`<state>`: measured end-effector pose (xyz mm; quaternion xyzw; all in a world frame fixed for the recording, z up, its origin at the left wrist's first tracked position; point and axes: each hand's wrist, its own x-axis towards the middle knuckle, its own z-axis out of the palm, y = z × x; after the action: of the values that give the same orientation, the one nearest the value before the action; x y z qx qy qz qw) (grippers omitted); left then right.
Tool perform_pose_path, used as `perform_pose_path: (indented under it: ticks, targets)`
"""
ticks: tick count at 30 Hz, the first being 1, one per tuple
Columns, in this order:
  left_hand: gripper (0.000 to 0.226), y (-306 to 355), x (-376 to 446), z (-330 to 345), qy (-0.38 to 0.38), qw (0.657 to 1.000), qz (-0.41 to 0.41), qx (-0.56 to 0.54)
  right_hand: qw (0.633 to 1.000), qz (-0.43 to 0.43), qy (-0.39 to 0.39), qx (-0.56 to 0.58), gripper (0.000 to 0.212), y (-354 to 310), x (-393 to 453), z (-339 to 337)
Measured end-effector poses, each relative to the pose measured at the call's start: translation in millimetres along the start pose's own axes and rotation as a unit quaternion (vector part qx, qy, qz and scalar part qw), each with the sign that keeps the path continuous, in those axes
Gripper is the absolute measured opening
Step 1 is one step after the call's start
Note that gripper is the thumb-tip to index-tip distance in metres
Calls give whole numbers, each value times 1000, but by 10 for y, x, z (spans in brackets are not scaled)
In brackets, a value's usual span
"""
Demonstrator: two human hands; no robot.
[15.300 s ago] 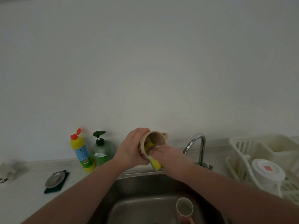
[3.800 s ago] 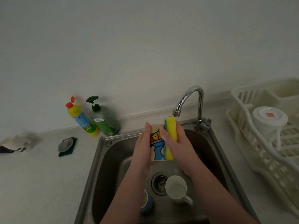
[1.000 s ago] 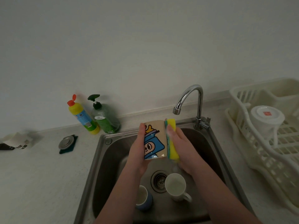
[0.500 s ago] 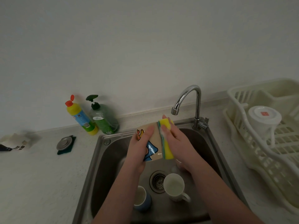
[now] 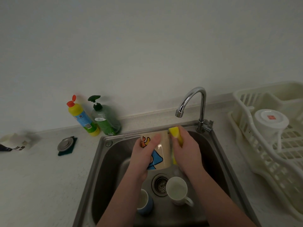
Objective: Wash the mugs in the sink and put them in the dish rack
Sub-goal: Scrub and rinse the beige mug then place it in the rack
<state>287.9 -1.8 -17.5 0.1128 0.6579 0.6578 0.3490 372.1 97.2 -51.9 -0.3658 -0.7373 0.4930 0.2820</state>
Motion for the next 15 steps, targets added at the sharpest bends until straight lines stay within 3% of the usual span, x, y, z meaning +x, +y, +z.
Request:
perform_pose_path:
  ticks: [3,5,10,13,15]
  targets:
    - [40,42,7,-23,-15,1000,12,10,992,-62,72,-83,46,-33,-10,-46]
    - [47,44,-1,-26,-27,999,16,20,989,-102,72,-77,47,-46,63,-70]
    - [49,57,13,-90,-51,998,25,3,992,18,-121,44,36,-186,219,-152]
    - [45,58,52,-134,-54,998,30,-4,979,91,-150,103,31,-162,275,-216]
    - [42,45,83,-142,-48,998,23,-28,950,197,-166,177,42,-96,312,-208]
